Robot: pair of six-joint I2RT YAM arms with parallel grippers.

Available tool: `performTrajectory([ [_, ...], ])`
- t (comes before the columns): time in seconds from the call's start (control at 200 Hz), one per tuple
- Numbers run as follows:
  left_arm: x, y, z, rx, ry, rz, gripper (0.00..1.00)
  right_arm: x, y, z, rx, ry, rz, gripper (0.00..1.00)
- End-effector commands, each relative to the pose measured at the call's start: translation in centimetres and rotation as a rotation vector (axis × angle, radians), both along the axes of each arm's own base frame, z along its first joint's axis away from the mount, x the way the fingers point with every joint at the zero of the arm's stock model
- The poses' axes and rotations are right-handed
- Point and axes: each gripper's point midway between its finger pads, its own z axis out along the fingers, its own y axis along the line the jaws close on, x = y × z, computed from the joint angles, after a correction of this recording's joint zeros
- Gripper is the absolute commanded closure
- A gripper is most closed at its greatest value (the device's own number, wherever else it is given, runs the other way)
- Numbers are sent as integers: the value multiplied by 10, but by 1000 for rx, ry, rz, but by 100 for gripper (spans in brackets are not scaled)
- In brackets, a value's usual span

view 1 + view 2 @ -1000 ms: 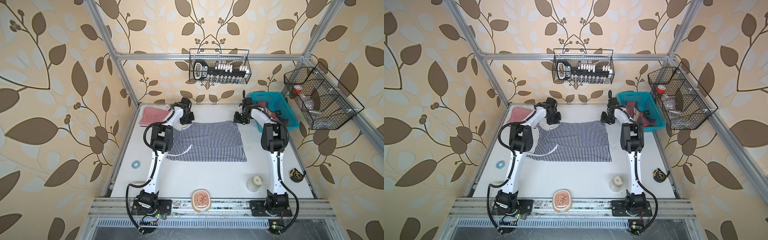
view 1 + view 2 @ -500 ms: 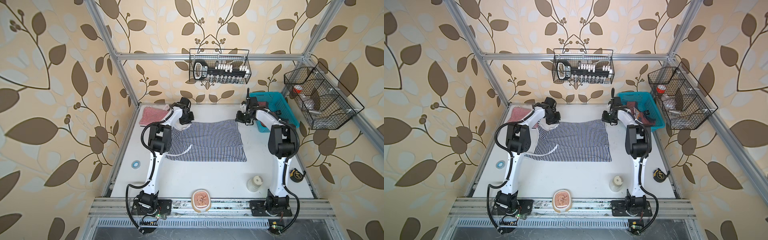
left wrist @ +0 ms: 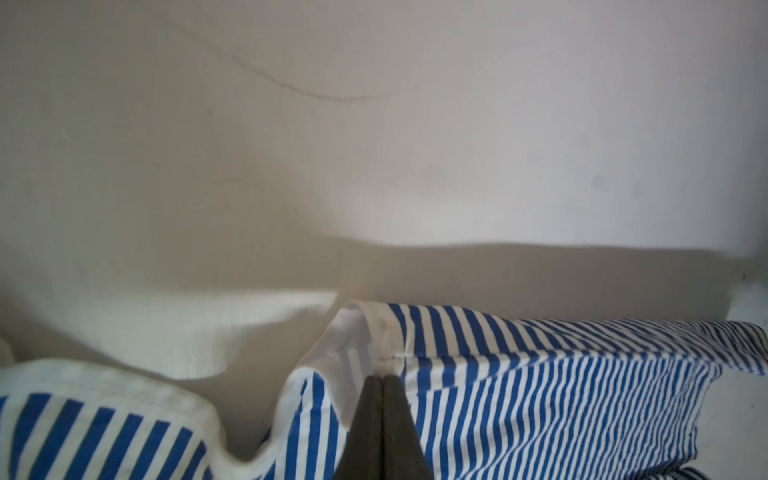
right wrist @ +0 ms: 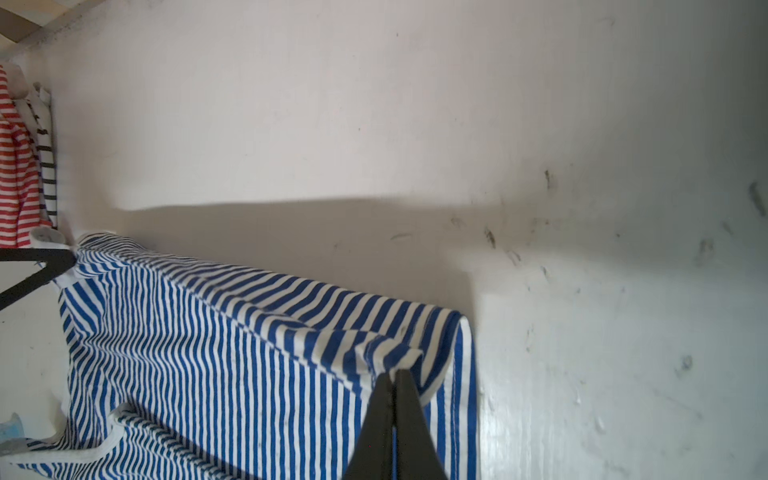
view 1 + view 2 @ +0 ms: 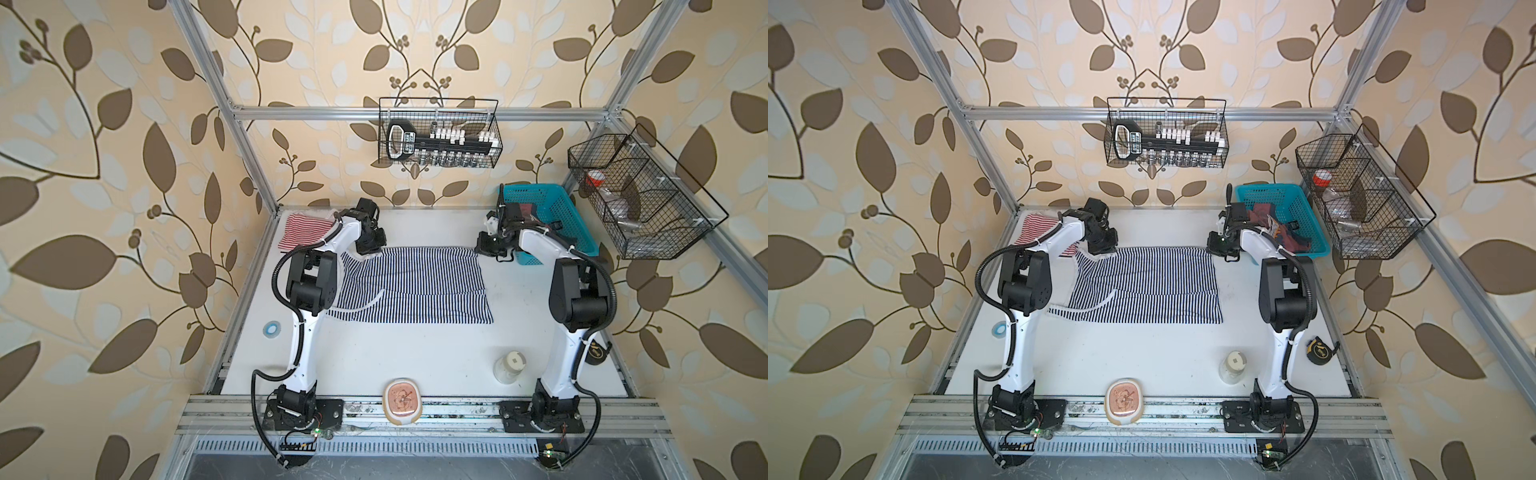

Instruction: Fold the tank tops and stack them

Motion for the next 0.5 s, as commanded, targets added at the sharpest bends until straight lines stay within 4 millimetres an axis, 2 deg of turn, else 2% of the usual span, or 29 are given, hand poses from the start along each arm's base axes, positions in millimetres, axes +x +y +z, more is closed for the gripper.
performTrajectory([
  [0.0,-6,-1,45,-25,-86,-11,100,-11,-5,11,-26,-34,12,100],
  [0.195,-26,1,46,-23,-81,-9,100,-34,-9,5,-45,-7,5,100],
  [0.495,-58,-10,41,-11,-57,-35,100,-62,-16,-12,-70,48,-22,100],
])
